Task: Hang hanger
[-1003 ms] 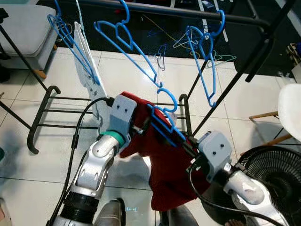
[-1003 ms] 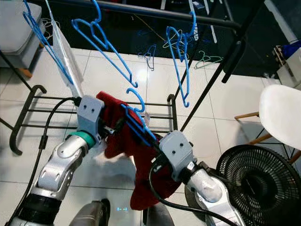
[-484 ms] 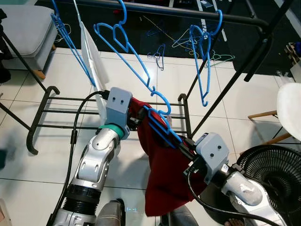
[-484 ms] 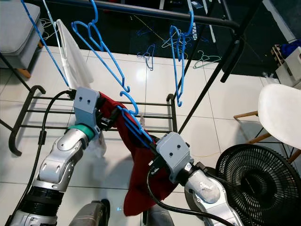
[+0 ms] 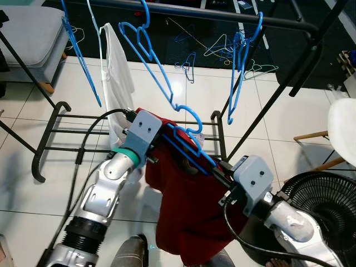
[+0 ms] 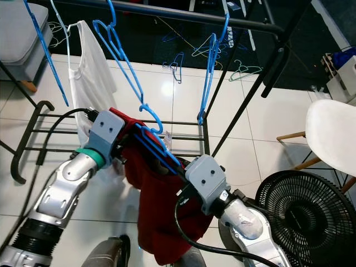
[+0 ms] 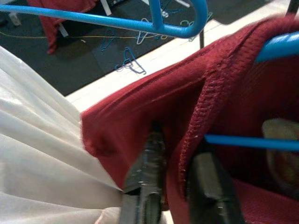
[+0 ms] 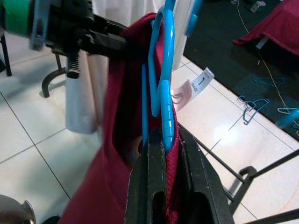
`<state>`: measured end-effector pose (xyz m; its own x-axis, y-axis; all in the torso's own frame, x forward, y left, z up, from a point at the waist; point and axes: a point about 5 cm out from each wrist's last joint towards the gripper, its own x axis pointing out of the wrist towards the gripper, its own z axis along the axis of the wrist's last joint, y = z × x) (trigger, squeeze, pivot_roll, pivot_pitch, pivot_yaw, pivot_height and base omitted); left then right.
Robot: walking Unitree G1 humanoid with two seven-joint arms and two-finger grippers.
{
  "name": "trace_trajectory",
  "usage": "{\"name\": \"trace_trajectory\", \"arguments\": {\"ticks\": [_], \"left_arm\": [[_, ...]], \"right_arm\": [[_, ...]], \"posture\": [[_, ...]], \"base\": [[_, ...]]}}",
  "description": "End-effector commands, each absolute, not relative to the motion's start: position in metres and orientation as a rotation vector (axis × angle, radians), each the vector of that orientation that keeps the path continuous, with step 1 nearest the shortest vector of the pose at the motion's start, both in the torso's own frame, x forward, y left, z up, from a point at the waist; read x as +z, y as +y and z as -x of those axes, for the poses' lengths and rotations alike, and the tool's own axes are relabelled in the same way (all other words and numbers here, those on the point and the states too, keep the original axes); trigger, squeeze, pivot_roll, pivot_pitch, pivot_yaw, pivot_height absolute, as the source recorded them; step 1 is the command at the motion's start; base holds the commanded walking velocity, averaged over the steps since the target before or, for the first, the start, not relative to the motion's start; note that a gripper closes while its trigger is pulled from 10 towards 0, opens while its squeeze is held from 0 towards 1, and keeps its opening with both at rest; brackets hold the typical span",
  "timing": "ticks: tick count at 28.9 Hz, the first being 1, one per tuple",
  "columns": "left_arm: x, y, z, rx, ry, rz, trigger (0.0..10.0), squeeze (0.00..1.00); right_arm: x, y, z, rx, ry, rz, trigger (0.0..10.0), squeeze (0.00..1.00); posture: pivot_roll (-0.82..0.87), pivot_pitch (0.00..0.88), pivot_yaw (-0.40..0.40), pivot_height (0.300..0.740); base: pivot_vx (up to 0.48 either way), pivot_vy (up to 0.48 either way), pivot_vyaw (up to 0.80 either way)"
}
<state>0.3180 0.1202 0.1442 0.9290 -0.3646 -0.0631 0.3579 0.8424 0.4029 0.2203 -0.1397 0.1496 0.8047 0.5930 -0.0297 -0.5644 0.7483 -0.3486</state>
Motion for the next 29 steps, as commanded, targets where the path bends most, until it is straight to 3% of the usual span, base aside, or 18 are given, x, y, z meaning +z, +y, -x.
{"name": "trace_trajectory", "arguments": {"ticks": [1,6,8,12,22,29], "left_arm": [[0.141,0.121,-0.318,-0.381,-0.015,-0.457,0.0,0.0],[0.155,0.131,-0.327,-0.287,-0.055,-0.445,0.0,0.0],[0.169,0.134,-0.333,-0.234,-0.067,-0.29,0.0,0.0],[0.173,0.135,-0.335,-0.236,-0.061,-0.21,0.0,0.0],[0.164,0.137,-0.343,-0.196,-0.02,-0.307,0.0,0.0],[0.172,0.154,-0.356,-0.026,-0.024,-0.37,0.0,0.0]], "right_arm": [[0.153,-0.143,-0.218,0.63,-0.097,0.37,10.0,0.0],[0.148,-0.144,-0.214,0.66,-0.062,0.385,10.0,0.0],[0.142,-0.143,-0.206,0.728,-0.022,0.411,10.0,0.0],[0.14,-0.14,-0.201,0.787,-0.005,0.434,10.0,0.0],[0.158,-0.136,-0.198,0.828,-0.077,0.491,10.0,0.0],[0.152,-0.132,-0.183,0.854,-0.051,0.489,10.0,0.0]], "posture": [[-0.14,0.16,0.018,0.733],[-0.14,0.16,0.019,0.733],[-0.14,0.16,0.019,0.733],[-0.14,0.16,0.022,0.733],[-0.14,0.161,0.026,0.733],[-0.15,0.162,0.031,0.733]], "base": [[0.0,0.0,0.0],[0.0,0.0,0.0],[0.0,0.0,0.0],[0.0,0.0,0.0],[0.0,0.0,0.0],[0.0,0.0,0.0]]}}
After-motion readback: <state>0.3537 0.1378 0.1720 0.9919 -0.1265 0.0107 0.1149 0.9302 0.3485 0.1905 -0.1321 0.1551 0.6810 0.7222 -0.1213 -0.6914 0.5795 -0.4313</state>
